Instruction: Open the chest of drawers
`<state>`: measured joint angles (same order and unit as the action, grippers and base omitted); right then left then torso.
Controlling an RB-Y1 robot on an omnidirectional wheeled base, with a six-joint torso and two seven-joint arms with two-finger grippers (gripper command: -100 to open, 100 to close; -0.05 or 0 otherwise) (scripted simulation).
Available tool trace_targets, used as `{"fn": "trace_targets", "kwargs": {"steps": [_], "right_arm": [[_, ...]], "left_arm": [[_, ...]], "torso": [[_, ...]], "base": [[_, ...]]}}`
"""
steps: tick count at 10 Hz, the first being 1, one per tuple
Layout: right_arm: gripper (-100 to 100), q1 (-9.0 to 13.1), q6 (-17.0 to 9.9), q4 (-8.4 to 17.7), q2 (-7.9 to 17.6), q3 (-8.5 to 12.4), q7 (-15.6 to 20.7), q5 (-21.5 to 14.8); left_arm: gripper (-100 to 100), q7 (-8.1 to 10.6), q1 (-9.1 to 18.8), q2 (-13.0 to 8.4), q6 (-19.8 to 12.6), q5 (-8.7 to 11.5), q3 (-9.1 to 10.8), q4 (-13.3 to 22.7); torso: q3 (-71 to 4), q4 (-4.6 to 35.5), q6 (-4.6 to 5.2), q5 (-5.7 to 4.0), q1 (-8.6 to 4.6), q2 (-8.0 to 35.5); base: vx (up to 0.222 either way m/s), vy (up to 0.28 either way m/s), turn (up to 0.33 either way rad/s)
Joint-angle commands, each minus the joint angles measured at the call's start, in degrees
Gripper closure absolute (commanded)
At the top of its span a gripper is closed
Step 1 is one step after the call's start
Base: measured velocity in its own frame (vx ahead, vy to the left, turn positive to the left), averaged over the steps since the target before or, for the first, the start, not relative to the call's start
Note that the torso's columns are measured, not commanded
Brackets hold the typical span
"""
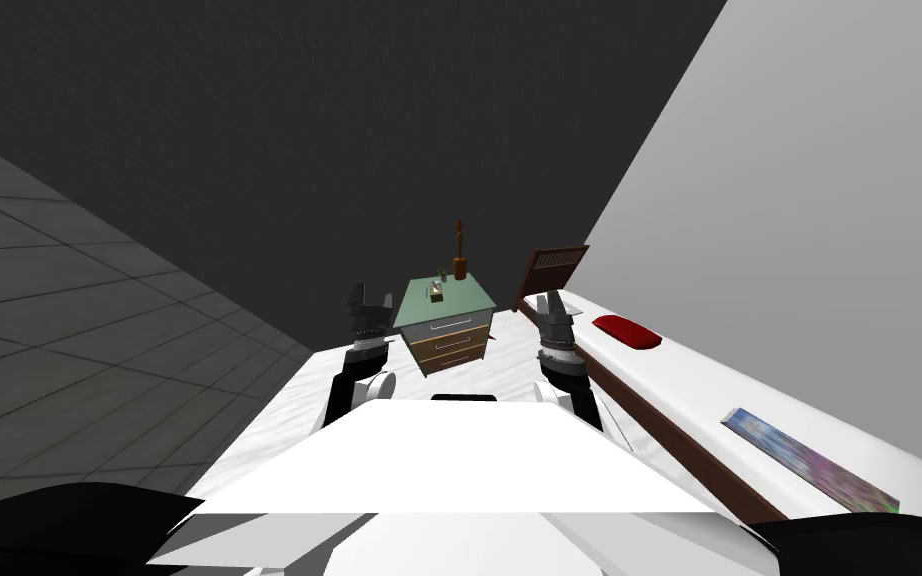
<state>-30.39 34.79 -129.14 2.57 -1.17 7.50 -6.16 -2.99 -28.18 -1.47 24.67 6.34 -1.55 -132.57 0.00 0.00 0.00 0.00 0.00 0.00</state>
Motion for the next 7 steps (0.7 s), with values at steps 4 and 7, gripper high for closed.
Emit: {"fn": "trace_targets", "kwargs": {"steps": [4, 7], "right_arm": [[0, 0.0, 0.0, 0.0, 0.0, 0.0, 0.0, 0.0], [0, 0.0, 0.0, 0.0, 0.0, 0.0, 0.0, 0.0]], "left_arm": [[0, 0.00, 0.0, 0.0, 0.0, 0.0, 0.00, 0.0], [0, 0.00, 0.0, 0.0, 0.0, 0.0, 0.00, 0.0]], "torso": [[-28.5, 14.2, 0.00, 0.00, 0.00, 14.2], [-53.8, 26.9, 0.00, 0.00, 0.00, 26.9]], "base": [[0.000, 0.000, 0.000], [0.000, 0.000, 0.000]]}}
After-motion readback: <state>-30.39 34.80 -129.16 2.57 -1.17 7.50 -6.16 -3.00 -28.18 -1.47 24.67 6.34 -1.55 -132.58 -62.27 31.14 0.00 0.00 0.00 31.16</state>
